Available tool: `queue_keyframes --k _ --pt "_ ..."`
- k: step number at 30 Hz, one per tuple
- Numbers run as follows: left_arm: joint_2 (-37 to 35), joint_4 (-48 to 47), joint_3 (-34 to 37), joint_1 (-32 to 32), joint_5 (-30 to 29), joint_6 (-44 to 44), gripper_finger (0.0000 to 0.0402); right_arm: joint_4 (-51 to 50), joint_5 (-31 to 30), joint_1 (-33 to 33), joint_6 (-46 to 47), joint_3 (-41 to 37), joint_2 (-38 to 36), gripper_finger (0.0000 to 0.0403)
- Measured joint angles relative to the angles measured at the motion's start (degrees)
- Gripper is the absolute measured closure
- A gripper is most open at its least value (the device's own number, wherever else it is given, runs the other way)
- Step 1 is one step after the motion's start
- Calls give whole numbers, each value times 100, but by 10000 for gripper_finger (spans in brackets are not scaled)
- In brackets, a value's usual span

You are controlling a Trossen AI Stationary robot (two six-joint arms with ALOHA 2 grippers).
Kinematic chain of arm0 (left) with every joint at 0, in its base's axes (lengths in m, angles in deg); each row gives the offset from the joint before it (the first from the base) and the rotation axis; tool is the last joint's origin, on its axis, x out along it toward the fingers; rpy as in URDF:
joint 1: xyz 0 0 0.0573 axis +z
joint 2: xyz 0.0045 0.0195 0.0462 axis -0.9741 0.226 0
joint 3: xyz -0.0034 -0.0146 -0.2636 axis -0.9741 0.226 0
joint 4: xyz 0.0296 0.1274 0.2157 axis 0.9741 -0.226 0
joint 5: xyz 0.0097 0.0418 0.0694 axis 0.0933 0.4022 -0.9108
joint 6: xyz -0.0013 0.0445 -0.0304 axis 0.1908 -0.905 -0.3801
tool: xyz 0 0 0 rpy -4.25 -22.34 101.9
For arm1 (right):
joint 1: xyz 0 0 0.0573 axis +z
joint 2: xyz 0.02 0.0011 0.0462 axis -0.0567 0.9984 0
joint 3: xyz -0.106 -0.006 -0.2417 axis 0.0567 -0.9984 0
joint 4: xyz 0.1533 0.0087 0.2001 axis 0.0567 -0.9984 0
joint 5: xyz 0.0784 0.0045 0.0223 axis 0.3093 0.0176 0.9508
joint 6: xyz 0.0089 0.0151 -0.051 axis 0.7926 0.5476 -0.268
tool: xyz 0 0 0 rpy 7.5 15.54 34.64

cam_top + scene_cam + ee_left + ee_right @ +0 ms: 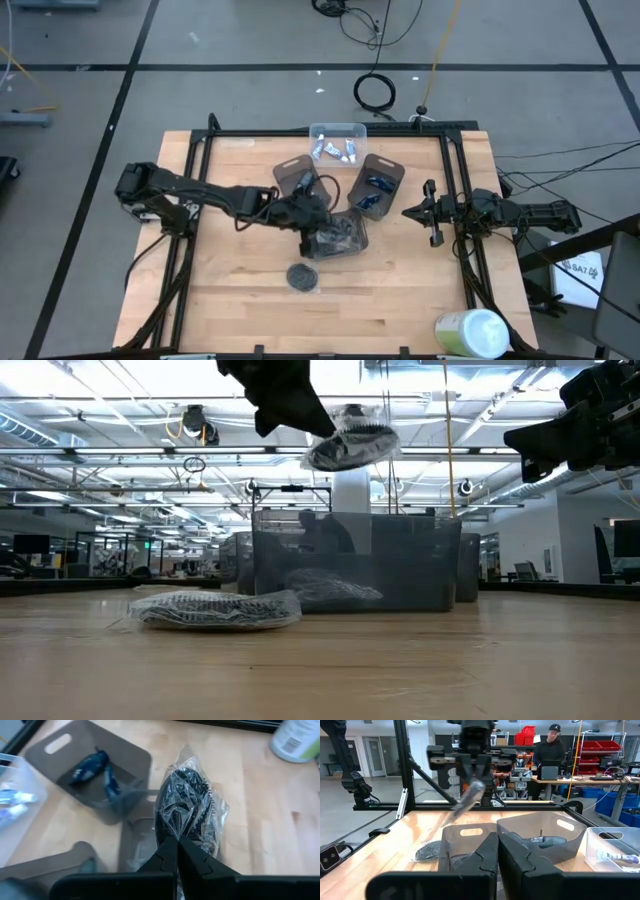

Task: Pick & Place Travel size toiletries
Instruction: Put the bottom black hairbrush into the bottom black transparent bin

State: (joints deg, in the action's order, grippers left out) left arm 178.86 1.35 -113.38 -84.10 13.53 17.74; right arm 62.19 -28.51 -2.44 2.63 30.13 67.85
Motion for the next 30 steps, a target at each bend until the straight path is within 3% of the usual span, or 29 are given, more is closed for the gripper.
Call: queue_keyframes --k 13,19,30 --pt "76 54 -2 168 20 13 401 0 0 1 -2 -2 0 399" --pt "500 602 -4 169 229 -116 401 0 -1 1 0 -1 0 399" --pt "1239 705 -4 319 192 -70 401 -2 0 0 0 0 0 399"
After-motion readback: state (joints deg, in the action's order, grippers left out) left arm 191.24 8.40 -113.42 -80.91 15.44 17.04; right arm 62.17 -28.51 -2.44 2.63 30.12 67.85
